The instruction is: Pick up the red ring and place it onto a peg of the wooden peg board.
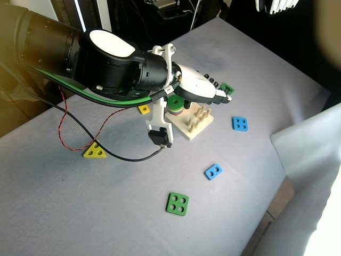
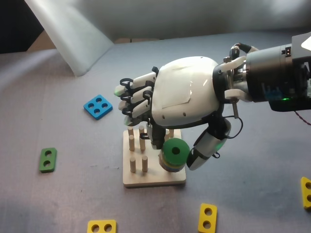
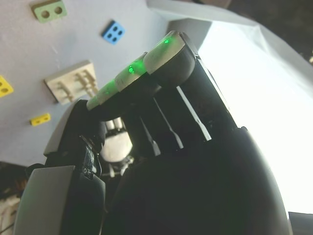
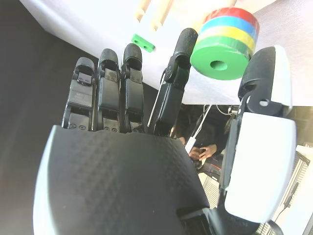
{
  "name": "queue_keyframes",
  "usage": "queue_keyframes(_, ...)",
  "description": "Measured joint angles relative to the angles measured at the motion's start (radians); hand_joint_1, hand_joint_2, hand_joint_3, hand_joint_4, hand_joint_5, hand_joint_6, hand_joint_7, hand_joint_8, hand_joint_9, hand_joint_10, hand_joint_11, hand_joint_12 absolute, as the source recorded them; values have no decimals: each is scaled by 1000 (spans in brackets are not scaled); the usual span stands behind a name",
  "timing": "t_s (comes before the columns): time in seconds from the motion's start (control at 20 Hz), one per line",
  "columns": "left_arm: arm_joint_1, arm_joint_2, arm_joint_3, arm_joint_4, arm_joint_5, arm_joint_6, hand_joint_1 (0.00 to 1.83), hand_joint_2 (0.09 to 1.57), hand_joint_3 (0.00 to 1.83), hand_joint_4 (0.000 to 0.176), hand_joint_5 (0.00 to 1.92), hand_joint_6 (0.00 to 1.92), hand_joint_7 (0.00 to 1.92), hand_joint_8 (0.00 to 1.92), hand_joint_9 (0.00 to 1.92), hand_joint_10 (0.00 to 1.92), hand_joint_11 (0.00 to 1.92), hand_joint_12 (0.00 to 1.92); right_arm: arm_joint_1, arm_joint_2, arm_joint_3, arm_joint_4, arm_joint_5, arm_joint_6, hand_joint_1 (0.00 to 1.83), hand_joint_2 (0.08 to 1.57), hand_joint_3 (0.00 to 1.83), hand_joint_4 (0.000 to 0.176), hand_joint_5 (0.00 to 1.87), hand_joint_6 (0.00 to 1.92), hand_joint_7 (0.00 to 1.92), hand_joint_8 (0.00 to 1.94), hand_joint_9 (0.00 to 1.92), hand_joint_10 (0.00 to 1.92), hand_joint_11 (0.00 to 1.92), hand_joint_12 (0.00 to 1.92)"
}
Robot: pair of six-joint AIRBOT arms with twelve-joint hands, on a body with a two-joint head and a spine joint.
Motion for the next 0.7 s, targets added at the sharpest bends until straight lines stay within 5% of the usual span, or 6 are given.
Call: queue_keyframes(0.7, 0, 0, 0, 3, -2, 0, 528, 1559, 0, 0, 922, 1921, 1108, 1921, 1140, 1921, 1198, 1921, 0, -11, 13, -5, -12, -21, 1091, 991, 0, 176, 1282, 471, 409, 0, 171, 0, 0, 0)
